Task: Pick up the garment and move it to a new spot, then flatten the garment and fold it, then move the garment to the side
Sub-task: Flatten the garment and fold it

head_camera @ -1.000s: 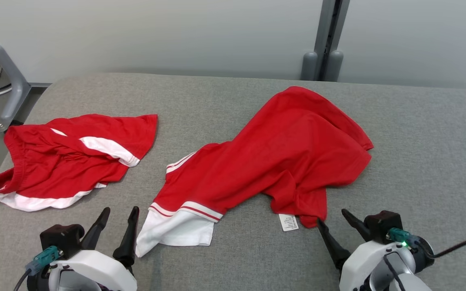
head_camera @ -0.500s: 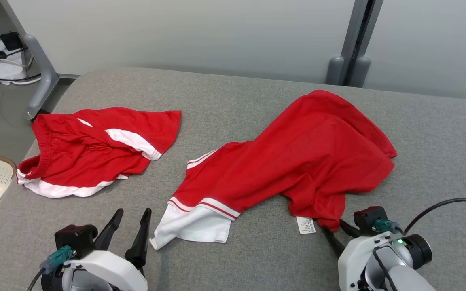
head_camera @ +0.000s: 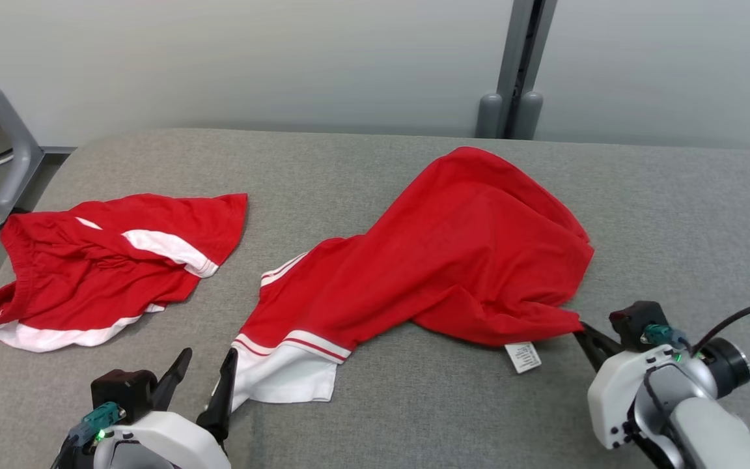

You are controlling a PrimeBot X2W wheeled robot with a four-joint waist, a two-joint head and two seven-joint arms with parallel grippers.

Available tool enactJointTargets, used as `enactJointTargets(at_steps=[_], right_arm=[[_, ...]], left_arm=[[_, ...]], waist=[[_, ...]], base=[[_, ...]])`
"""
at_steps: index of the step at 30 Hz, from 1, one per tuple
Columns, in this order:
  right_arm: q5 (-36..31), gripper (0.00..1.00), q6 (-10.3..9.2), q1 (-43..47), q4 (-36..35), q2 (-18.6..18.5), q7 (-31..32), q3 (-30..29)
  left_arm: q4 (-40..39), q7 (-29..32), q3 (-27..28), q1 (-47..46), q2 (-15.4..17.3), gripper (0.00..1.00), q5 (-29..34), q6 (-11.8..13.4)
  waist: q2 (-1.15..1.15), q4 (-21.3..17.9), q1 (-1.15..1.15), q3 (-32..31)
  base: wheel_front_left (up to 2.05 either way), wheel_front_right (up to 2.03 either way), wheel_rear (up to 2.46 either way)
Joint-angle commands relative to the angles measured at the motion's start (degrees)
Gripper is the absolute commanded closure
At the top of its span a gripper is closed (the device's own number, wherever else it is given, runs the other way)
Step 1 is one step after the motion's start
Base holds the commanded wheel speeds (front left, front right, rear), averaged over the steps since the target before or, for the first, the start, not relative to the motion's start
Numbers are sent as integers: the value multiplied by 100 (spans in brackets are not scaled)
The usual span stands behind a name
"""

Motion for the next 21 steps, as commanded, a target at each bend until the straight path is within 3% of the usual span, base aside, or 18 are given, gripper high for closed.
enactJointTargets(at_steps=[1,12,16,21], right_arm=[[45,100,-1,58,-237,-232,140,10],[581,100,-1,507,-1643,-1552,1279,221],[1050,100,-1,866,-1824,-1736,1766,180],[1293,100,-1,1088,-1833,-1711,2083,56]], left_arm=[[-9,92,-9,-27,86,0,58,59],[-359,632,-74,72,299,0,3,259],[-421,724,-67,91,356,0,-7,302],[-458,785,-77,80,392,0,-17,334]], waist=[[0,-157,0,-35],[0,-583,0,-27],[0,-646,0,-6],[0,-691,0,33]], base=[[0,0,0],[0,0,0],[0,0,0],[0,0,0]])
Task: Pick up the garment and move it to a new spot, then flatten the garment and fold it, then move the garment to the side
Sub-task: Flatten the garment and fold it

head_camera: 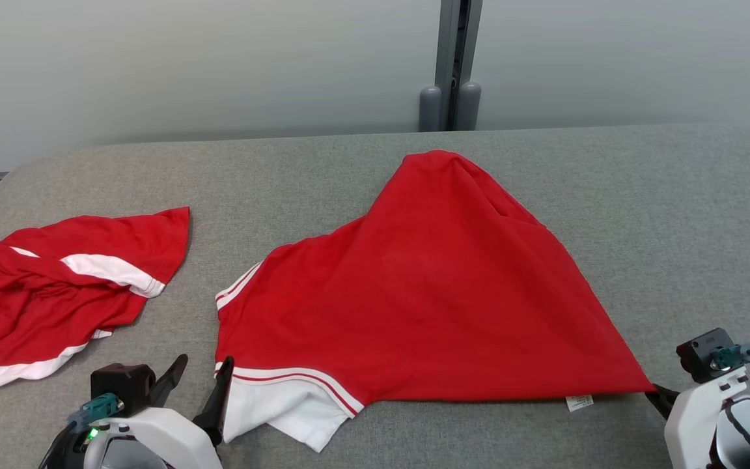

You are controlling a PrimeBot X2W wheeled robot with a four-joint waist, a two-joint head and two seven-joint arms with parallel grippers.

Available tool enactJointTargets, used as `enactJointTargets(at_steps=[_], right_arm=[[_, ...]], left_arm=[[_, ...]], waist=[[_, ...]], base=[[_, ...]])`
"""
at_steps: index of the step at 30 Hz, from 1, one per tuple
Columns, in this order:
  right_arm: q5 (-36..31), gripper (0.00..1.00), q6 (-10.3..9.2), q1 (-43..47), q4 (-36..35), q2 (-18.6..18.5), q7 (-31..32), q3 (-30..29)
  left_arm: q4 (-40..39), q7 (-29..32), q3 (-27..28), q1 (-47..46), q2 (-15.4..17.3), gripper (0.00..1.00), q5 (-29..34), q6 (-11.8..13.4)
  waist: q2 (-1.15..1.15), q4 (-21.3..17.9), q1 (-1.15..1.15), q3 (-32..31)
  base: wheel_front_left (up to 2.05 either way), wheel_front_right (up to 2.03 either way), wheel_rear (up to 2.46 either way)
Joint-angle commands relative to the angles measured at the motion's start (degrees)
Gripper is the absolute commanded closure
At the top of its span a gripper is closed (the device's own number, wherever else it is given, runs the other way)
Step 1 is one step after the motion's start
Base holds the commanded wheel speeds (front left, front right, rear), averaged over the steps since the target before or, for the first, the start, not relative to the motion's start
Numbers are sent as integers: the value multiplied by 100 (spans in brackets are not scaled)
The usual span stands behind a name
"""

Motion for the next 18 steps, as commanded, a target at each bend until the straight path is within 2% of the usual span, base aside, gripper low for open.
enactJointTargets(at_steps=[1,7,10,18], right_arm=[[-46,0,-1,35,48,58,-10,-128],[-124,0,-1,102,82,260,-2,-362],[-11,0,0,198,-60,403,42,-661],[-402,0,0,421,-1275,789,-437,-1724]], left_arm=[[-24,18,5,-27,66,0,0,40],[-21,68,6,-68,103,0,-20,37],[-40,82,5,-62,146,0,-25,34],[-175,185,-22,61,272,0,3,70]], waist=[[0,-13,0,29],[0,5,0,64],[0,51,0,70],[0,134,0,66]], base=[[0,0,0],[0,0,0],[0,0,0],[0,0,0]])
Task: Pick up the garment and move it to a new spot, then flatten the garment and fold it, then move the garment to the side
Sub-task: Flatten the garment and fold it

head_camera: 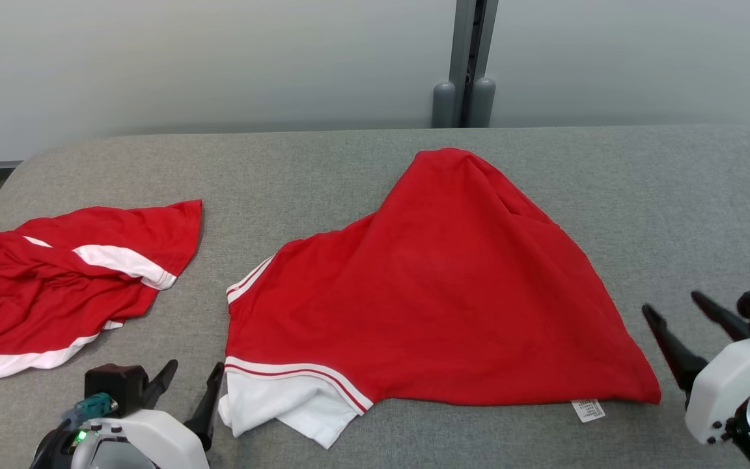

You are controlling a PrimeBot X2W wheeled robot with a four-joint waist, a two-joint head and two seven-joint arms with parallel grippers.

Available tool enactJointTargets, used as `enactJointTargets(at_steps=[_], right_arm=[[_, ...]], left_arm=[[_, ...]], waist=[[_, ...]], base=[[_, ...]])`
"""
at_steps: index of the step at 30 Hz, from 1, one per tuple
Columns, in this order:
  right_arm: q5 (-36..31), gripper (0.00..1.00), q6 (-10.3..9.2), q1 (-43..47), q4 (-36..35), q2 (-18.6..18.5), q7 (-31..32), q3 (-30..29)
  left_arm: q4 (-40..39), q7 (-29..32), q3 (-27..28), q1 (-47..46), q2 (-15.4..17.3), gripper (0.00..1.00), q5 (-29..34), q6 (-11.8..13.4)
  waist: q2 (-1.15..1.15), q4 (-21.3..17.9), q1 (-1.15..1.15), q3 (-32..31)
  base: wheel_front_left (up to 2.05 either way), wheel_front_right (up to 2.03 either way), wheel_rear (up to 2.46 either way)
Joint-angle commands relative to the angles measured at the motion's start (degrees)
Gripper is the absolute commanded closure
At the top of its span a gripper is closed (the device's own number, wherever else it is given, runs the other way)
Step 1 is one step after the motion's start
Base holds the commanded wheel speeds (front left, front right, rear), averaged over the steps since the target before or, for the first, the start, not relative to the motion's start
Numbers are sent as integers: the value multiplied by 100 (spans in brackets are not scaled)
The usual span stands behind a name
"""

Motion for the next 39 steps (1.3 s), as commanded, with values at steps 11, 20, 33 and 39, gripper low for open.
enactJointTargets(at_steps=[11,20,33,39], right_arm=[[-726,0,1,27,-60,875,-1227,-275],[-785,0,1,-226,413,1014,-1439,-50],[-802,0,1,-400,708,1113,-1566,127],[-774,0,1,-439,789,1146,-1585,158]], left_arm=[[216,828,-486,-204,246,0,-122,-591],[831,1077,-576,-669,206,0,-291,-992],[1372,806,-492,-1180,26,100,-398,-1247],[1130,592,-235,-1387,91,100,-439,-1057]], waist=[[0,-31,0,132],[0,-183,0,290],[0,-266,0,395],[0,-319,0,480]], base=[[0,0,0],[0,0,0],[0,0,0],[0,0,0]])
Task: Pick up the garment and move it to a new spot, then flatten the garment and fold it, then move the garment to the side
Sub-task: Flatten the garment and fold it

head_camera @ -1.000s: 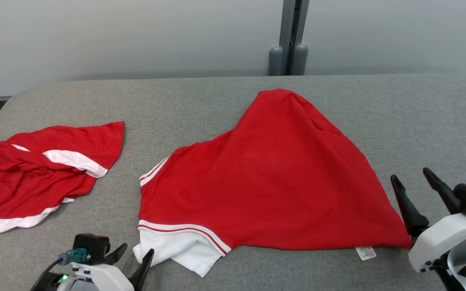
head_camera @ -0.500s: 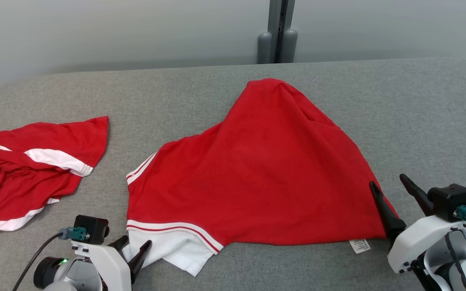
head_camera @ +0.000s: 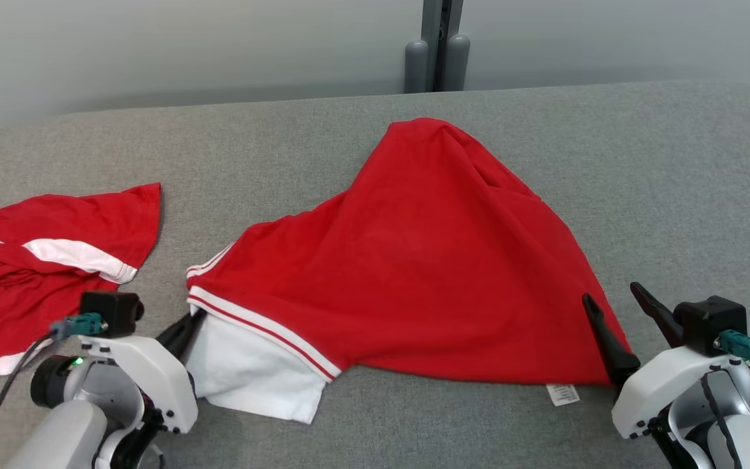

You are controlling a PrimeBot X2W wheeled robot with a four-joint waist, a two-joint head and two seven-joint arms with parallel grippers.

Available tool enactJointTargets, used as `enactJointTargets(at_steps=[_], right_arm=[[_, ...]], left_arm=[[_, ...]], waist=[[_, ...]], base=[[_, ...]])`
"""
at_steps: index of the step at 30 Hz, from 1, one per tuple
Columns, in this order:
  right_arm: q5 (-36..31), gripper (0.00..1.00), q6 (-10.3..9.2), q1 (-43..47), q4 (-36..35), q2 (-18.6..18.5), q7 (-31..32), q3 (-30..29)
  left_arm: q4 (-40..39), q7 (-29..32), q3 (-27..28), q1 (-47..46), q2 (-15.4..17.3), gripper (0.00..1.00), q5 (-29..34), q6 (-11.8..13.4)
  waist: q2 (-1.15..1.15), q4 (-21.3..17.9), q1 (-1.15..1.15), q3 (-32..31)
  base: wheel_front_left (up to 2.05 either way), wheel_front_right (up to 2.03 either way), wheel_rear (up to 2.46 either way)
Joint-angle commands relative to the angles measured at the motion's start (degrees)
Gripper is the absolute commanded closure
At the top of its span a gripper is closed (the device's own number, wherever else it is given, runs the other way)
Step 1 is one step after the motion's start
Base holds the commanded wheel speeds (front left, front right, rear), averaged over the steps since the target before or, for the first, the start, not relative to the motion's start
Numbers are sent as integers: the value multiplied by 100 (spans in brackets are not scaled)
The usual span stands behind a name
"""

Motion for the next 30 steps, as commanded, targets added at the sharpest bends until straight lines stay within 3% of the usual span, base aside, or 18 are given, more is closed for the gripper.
enactJointTargets(at_steps=[1,8,9,10,11,16,21,30], right_arm=[[5,0,1,-98,18,7,-40,18],[4,0,1,-241,83,32,-49,120],[3,0,1,-250,100,35,-52,112],[1,0,1,-258,118,40,-55,110],[-5,0,1,-263,127,46,-59,110],[-24,0,1,-225,209,95,-103,91],[-4,0,1,-137,290,127,-142,79],[19,0,1,-107,317,122,-101,80]], left_arm=[[45,-49,104,-175,44,100,-34,75],[879,-179,272,-728,-90,100,-149,-11],[1042,-175,254,-784,-135,75,-172,-50],[1199,-194,239,-844,-147,15,-150,-77],[1336,-262,240,-904,-159,0,-126,-102],[1715,-701,226,-922,-183,0,-44,-213],[1491,-812,222,-533,-2,0,-58,-207],[292,120,156,468,333,0,-367,225]], waist=[[0,-40,0,57],[0,-205,0,277],[0,-224,0,294],[0,-244,0,307],[0,-260,0,314],[0,-283,0,256],[0,-247,0,98],[0,-223,0,-44]], base=[[0,0,0],[0,0,0],[0,0,0],[0,0,0],[0,0,0],[0,0,0],[0,0,0],[0,0,0]])
